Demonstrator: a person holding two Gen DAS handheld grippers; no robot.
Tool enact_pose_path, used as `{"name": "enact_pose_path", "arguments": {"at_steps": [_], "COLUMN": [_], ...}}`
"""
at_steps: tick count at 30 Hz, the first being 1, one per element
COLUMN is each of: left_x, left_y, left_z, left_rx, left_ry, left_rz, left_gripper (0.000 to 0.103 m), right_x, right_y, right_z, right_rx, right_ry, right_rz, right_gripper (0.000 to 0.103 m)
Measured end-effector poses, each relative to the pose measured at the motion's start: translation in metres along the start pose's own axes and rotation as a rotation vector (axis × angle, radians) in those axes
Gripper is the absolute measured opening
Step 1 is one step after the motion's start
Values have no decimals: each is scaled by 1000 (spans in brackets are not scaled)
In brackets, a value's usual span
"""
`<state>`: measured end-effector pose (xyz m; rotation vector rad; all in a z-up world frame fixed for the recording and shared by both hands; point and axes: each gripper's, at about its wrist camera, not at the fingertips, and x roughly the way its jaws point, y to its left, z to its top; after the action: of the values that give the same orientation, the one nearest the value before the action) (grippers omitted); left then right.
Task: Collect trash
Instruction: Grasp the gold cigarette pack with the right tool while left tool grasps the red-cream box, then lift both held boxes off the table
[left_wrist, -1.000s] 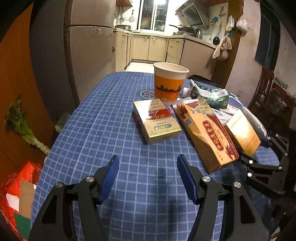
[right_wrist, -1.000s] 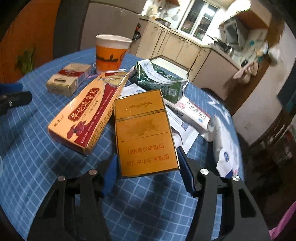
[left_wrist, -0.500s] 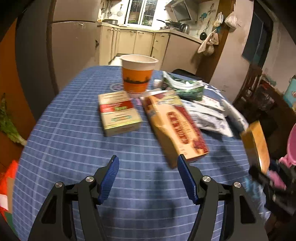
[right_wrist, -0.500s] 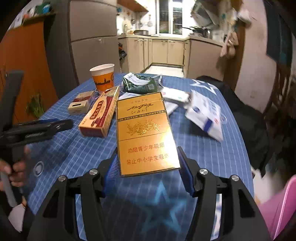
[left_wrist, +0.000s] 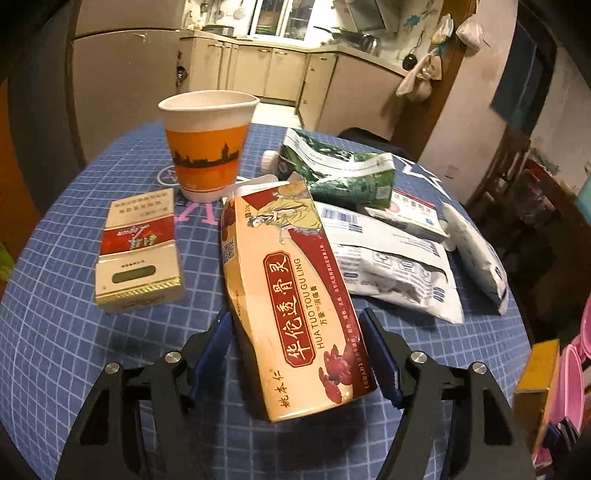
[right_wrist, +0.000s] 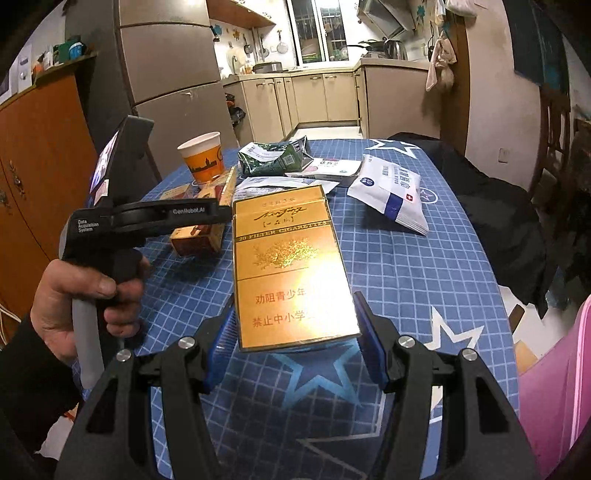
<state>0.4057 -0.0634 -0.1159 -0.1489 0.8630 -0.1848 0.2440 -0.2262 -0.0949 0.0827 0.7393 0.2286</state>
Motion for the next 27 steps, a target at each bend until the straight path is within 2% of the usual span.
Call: {"name": "enact_pose_path", "arguments": {"at_steps": [6,15,27], "left_x": [-16,-65,-100], "left_y": [0,10,20], "left_z": [-19,-50,-87], "left_rx": [39,85,144], "left_ry": [-28,-68,-93], "left_rz": [3,37,161], "left_gripper": [66,66,65], "right_x": [1,2,1], "right_y": [-3,1,27], "right_z": [-2,-6,-10], "right_rx": [26,41,7], "right_ry": [3,15,26], "right_rz": [16,10,36], "right_gripper": [57,56,56]}}
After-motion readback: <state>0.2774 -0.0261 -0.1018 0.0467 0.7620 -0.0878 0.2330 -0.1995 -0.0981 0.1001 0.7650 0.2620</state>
